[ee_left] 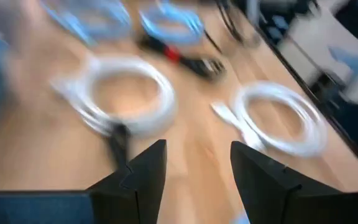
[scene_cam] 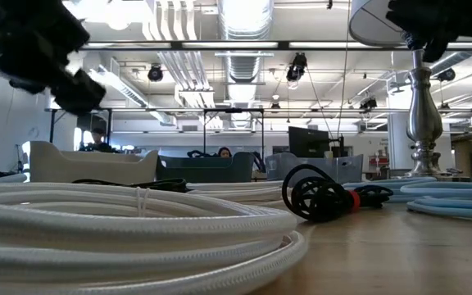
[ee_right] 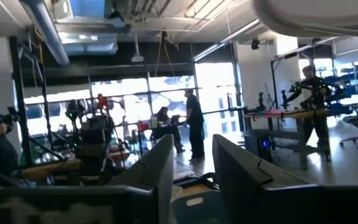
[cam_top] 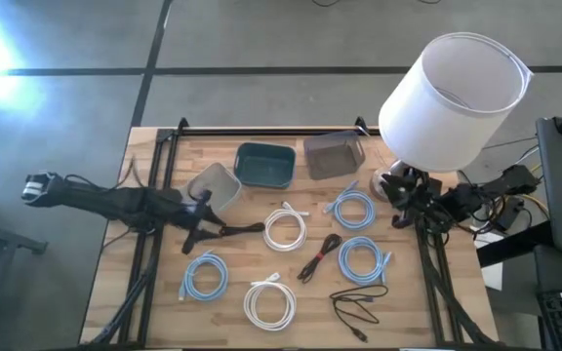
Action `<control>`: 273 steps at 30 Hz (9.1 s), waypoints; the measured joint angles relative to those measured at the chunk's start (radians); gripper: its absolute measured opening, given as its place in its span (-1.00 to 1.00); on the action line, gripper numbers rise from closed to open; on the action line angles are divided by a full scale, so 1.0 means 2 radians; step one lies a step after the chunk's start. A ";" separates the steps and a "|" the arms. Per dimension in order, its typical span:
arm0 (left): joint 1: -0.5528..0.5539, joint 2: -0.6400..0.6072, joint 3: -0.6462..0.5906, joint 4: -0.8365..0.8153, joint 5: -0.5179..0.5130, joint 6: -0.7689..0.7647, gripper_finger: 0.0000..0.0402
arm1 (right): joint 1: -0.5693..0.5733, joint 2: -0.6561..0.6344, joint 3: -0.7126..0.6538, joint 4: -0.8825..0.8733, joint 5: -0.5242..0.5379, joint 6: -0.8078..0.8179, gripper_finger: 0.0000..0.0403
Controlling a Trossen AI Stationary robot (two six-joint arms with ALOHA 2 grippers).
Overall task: Pick & Place USB Port
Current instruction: Put the bottom left light blue HDMI cable into the white bin, then put the top light blue HDMI cable into the white bin
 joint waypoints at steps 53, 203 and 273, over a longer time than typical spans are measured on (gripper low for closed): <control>-0.105 0.224 0.199 -0.236 -0.083 -0.030 -0.89 | -0.004 0.426 0.186 -0.079 -0.025 0.074 -0.07; 0.047 0.265 0.309 -0.134 -0.131 -0.135 -0.14 | -0.045 0.798 0.609 -0.521 -0.002 0.076 -0.93; 0.052 0.255 0.323 -0.118 -0.177 -0.060 -0.81 | -0.019 0.759 0.677 -0.596 0.004 0.173 -0.37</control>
